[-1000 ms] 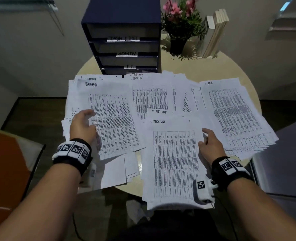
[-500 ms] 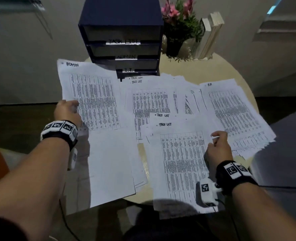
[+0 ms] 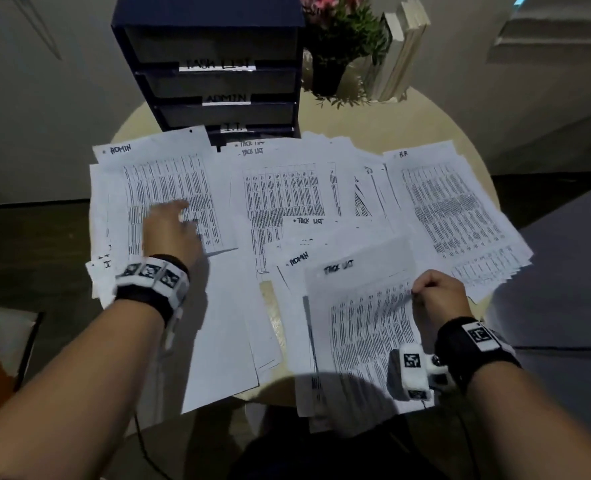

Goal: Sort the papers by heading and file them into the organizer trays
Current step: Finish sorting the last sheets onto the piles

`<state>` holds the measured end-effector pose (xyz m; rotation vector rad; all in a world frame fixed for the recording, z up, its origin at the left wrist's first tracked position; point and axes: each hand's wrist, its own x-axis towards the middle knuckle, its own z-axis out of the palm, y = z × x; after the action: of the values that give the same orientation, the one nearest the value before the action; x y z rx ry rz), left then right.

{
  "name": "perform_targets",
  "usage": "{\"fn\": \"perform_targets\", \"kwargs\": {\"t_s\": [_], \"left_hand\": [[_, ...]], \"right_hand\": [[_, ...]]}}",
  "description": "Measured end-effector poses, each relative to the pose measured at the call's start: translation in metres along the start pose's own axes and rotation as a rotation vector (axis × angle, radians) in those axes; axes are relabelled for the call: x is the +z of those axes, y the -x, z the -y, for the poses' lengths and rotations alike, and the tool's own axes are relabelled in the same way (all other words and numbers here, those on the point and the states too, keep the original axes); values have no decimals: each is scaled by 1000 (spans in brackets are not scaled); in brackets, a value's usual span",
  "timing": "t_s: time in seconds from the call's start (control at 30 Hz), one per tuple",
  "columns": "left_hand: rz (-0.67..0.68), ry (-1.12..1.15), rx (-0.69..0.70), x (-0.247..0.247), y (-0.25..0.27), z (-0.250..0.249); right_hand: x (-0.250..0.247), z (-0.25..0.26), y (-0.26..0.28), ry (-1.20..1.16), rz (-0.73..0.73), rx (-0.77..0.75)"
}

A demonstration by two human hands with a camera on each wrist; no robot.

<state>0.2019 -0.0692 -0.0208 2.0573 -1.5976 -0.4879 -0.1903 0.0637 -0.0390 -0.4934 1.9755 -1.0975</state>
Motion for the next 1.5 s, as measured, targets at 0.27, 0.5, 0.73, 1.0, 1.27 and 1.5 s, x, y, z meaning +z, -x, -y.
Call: {"fn": "perform_targets", "kwargs": {"t_s": [0.27, 0.5, 0.73, 1.0, 1.27, 1.5], "left_hand": [[385, 179, -166, 63, 96, -67], [307, 200, -233, 76, 108, -72], [273, 149, -219, 83, 104, -74], [65, 459, -214, 59, 102, -72], [397, 778, -138, 56, 117, -69], [574, 994, -330, 60, 122, -89]], "right_hand": [[-3, 4, -3, 354, 321, -235], [-17, 1, -14, 176, 348, -91], [-23, 11, -19, 136, 374, -104], [-25, 29, -34, 13, 345, -122], [-24, 33, -41, 46, 727, -104], [-23, 35, -25, 14, 800, -84]]}}
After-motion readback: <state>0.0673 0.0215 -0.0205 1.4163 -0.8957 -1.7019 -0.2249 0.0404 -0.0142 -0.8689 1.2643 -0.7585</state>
